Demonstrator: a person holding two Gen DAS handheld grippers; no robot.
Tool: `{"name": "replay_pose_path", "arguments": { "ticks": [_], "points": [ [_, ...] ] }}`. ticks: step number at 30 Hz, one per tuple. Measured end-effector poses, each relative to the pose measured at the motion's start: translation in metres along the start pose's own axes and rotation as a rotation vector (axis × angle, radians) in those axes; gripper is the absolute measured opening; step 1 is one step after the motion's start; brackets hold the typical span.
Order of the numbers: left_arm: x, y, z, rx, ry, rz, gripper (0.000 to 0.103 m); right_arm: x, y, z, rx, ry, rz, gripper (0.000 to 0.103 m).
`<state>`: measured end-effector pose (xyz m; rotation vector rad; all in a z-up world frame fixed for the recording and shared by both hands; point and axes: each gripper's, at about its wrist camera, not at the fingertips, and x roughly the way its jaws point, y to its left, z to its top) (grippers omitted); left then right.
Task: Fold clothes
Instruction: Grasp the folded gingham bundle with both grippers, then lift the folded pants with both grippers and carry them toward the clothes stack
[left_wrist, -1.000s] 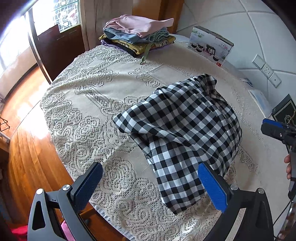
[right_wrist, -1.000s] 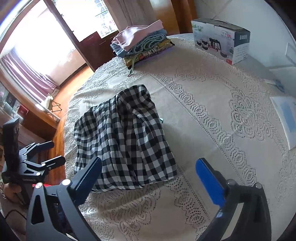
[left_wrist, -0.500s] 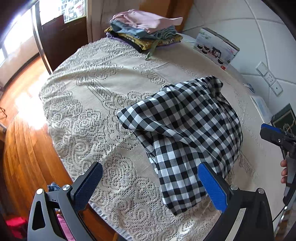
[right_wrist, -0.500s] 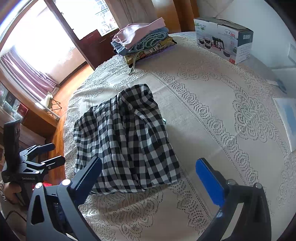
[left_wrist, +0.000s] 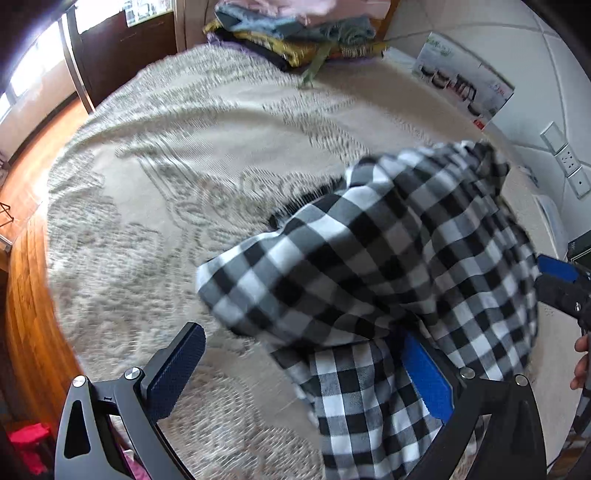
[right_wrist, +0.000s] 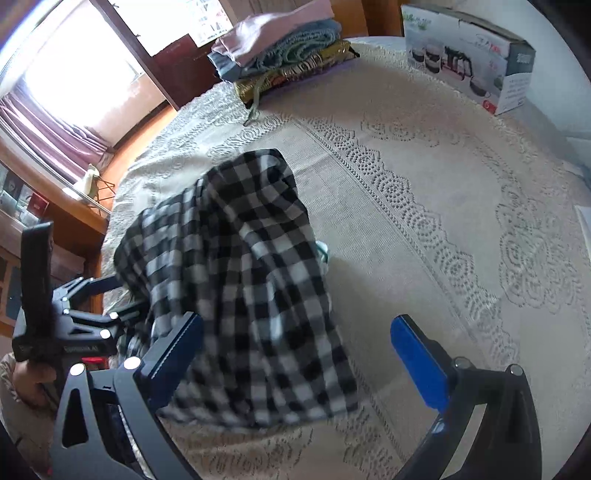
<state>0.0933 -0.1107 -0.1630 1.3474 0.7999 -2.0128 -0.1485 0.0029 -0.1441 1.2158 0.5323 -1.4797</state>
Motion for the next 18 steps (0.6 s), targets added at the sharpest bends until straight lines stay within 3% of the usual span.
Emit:
{"name": "replay_pose_path", "arguments": {
  "ticks": [7, 8, 9, 11, 12, 14, 18],
  "points": [
    [0.019, -0.009, -0.003, 0.004, -0.019, 0.064, 0.103, 0.053, 0.002, 0.0, -0.001, 0.105, 0.036, 0.103],
    [0.019, -0.008, -0.003, -0.004, -0.016, 0.054, 0.102, 0.051, 0.005, 0.0, -0.013, 0.078, 0.034, 0.101],
    [0.018, -0.007, -0.003, -0.012, -0.013, 0.042, 0.098, 0.05, 0.008, 0.0, -0.013, 0.083, 0.022, 0.095],
    [0.01, -0.012, -0.004, -0.017, -0.007, -0.036, 0.06, 0.044, 0.014, -0.001, 0.001, 0.09, 0.084, 0.047],
    [0.007, -0.014, -0.005, -0.019, -0.004, -0.071, 0.036, 0.042, 0.017, -0.002, 0.013, 0.101, 0.125, 0.038],
    [0.011, -0.023, -0.006, 0.012, -0.011, -0.036, 0.036, 0.042, 0.022, -0.003, -0.009, 0.104, 0.094, 0.037],
    [0.007, -0.014, -0.004, -0.01, -0.017, -0.084, 0.038, 0.038, 0.013, -0.002, 0.055, 0.1, 0.144, 0.037]
  ]
}}
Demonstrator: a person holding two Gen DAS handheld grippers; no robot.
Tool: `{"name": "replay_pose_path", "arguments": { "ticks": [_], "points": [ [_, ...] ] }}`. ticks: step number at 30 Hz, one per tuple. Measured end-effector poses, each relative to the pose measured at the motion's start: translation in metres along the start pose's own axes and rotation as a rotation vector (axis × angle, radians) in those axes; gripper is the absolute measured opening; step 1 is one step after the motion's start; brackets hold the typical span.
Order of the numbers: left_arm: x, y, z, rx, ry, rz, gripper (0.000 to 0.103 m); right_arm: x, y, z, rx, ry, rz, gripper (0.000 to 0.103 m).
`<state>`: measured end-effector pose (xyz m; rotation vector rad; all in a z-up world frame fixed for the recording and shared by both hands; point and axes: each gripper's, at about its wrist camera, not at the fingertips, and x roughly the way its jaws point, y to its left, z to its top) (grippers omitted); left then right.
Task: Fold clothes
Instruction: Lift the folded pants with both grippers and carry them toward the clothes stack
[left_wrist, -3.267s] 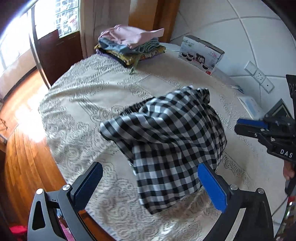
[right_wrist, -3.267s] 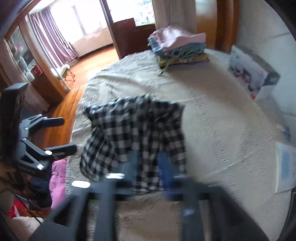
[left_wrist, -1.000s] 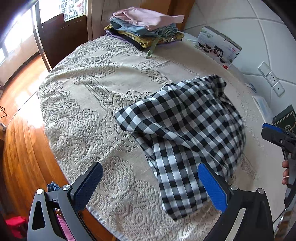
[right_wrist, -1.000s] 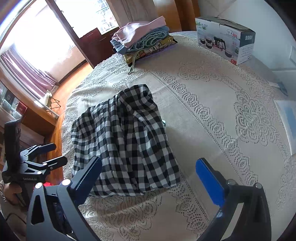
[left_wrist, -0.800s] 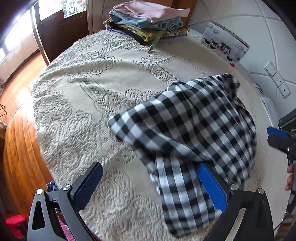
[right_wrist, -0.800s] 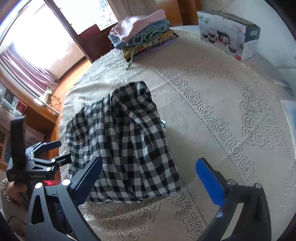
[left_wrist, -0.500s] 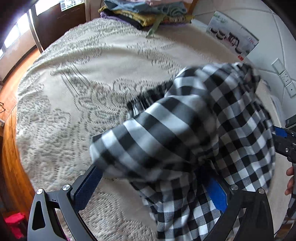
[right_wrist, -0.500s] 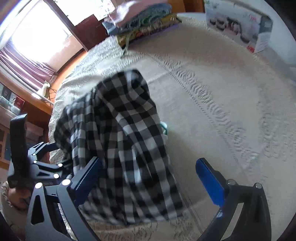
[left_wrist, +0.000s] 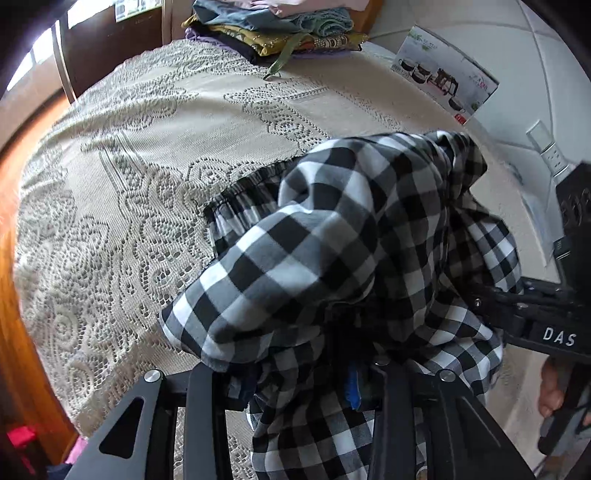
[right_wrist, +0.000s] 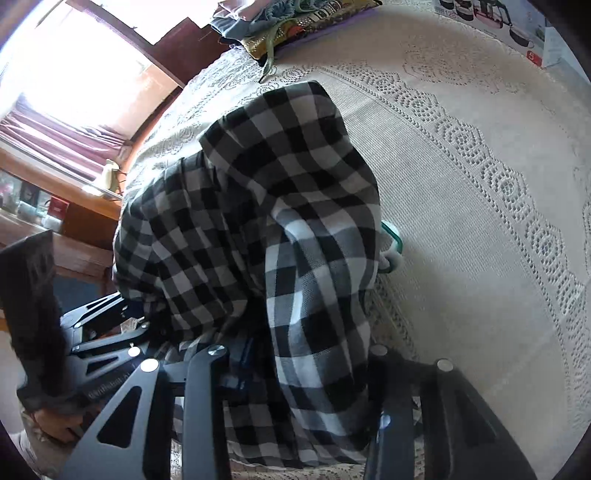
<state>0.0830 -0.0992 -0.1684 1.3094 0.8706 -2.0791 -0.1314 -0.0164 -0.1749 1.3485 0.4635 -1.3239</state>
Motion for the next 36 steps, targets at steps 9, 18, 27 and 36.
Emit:
{"name": "replay_pose_path", "arguments": {
  "ticks": [9, 18, 27, 36],
  "points": [
    [-0.01, 0.001, -0.004, 0.031, -0.018, -0.017, 0.03, -0.004, 0.016, -0.005, -0.041, 0.011, -0.099, 0.03],
    [-0.002, 0.014, -0.015, 0.042, -0.031, -0.056, 0.028, -0.009, 0.006, -0.01, 0.024, -0.007, -0.064, 0.021],
    [-0.021, -0.005, -0.006, 0.091, -0.084, -0.083, 0.017, -0.028, 0.032, -0.021, -0.025, -0.095, -0.125, 0.014],
    [-0.095, -0.012, 0.029, 0.242, -0.158, -0.138, 0.017, -0.101, 0.068, -0.021, -0.013, -0.235, -0.122, 0.013]
  ]
}}
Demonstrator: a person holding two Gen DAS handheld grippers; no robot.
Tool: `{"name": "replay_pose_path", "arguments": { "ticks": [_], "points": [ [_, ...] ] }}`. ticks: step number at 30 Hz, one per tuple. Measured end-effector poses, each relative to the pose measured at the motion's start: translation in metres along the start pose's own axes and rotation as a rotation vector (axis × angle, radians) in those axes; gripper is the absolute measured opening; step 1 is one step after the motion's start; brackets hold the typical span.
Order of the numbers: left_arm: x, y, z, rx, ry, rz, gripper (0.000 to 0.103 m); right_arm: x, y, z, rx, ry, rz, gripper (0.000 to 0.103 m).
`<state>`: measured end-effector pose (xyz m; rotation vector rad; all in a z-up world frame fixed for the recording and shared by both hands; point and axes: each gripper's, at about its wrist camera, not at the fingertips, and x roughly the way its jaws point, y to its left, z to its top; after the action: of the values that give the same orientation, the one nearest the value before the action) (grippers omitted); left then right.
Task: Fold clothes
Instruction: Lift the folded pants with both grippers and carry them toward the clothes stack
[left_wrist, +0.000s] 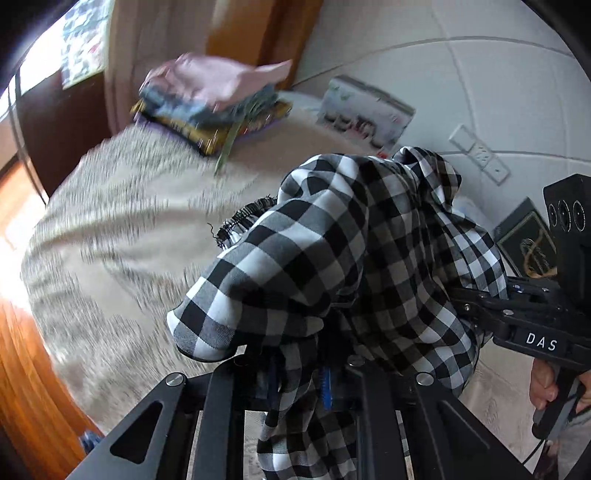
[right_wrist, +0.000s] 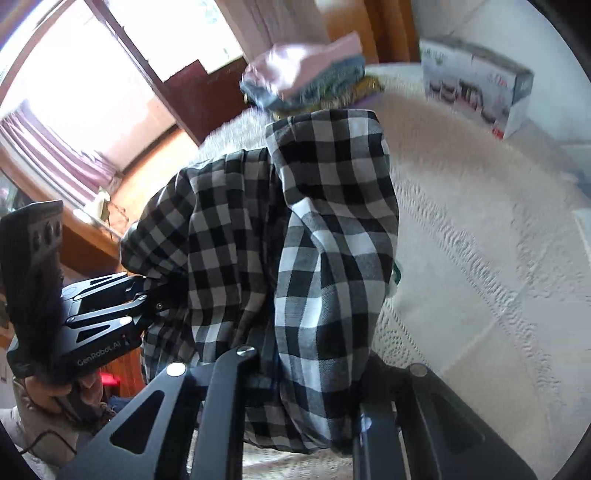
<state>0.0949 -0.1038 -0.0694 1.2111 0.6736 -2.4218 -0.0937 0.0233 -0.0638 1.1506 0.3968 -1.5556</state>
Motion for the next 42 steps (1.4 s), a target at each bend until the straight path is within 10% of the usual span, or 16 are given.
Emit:
{"name": "replay_pose_path", "arguments": {
  "ticks": [18, 42],
  "points": [
    [-0.03, 0.082, 0.075, 0.108, 0.034, -0.021, 0.017, 0.015, 0.087, 0.07, 0.017, -0.064, -0.052, 0.013],
    [0.028, 0.187, 0.382, 0.535, 0.067, -0.049, 0.017, 0.101, 0.102, 0.313, 0.395, -0.284, -0.116, 0.013]
  ]
}}
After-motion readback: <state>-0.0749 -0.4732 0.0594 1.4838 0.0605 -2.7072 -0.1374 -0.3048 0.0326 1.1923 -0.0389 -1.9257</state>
